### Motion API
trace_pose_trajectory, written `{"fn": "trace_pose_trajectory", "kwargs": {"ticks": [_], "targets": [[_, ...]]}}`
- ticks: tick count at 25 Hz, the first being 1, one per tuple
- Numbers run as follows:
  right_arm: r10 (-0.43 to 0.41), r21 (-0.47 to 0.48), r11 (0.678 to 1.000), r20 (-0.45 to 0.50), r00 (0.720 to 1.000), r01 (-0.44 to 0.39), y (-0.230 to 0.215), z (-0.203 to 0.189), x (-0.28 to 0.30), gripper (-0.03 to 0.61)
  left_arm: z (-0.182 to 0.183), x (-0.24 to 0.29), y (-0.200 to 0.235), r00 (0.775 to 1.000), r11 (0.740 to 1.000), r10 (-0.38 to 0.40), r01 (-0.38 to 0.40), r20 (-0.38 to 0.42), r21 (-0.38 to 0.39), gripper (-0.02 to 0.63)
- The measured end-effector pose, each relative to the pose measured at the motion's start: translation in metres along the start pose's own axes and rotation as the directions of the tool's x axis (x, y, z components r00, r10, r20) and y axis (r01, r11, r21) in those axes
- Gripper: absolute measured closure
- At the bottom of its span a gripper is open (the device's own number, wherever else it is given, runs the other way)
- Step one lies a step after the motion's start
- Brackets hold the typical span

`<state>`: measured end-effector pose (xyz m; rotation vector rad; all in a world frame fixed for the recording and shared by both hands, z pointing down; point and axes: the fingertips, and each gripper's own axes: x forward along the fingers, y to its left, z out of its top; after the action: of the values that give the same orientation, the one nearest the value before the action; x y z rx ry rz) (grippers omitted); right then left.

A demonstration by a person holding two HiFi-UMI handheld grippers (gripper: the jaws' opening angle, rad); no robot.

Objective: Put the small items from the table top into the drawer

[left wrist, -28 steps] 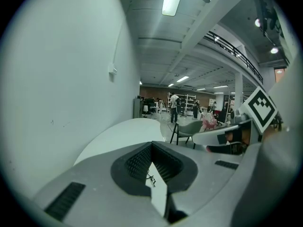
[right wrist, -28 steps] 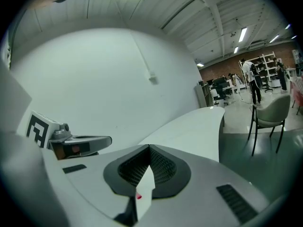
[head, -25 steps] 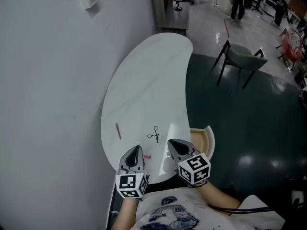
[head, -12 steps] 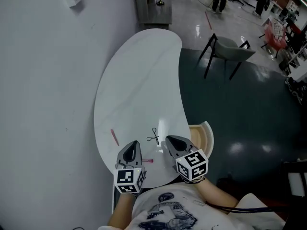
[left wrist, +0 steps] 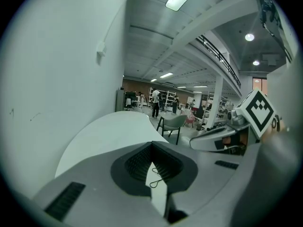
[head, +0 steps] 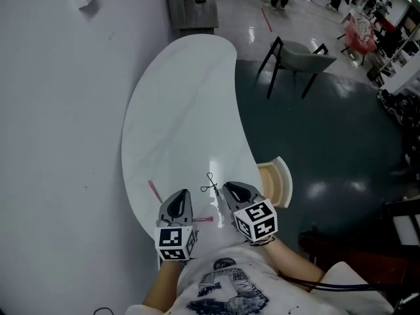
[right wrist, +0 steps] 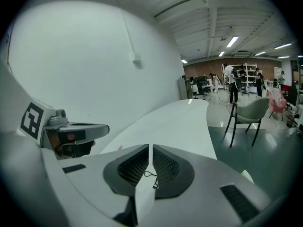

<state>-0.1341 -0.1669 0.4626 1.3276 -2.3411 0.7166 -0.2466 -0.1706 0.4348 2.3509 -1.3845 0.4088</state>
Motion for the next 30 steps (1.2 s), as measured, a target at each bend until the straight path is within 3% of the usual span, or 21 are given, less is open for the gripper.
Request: {"fn": "trace_pose_trajectory", "kwargs": {"ticks": [6, 9, 18, 25, 30], "targets": [[-0.020, 0.019, 1.000, -0.049, 0.999, 0.021, -0.003, -0.019, 0.012, 0.553, -0.011, 0.012, 0.003, 0.999, 1.000, -0.031, 0.031, -0.027, 0.007, 0.594], [-0.013, 0.029, 0.999, -0.084, 0.996, 0.015, -0.003, -0.030, 0.018, 0.487, -0.018, 0.016, 0.003, 0.998, 0.999, -0.044, 0.045, -0.049, 0.008, 0.594], [0.009, 0.055, 0.998, -0.151, 0.989, 0.000, -0.009, -0.052, 0.041, 0.403, -0.029, 0.031, 0.008, 0.994, 0.998, -0.063, 0.064, -0.088, 0.015, 0.594], [0.001, 0.000, 1.000, -0.239, 0.971, -0.001, -0.011, -0.084, 0.066, 0.400, -0.042, 0.038, 0.013, 0.988, 0.997, -0.074, 0.077, -0.135, 0.015, 0.594], [0.006, 0.013, 1.000, -0.295, 0.955, -0.003, -0.013, -0.103, 0.078, 0.401, -0.046, 0.042, 0.016, 0.984, 0.996, -0.084, 0.087, -0.156, 0.010, 0.594]]}}
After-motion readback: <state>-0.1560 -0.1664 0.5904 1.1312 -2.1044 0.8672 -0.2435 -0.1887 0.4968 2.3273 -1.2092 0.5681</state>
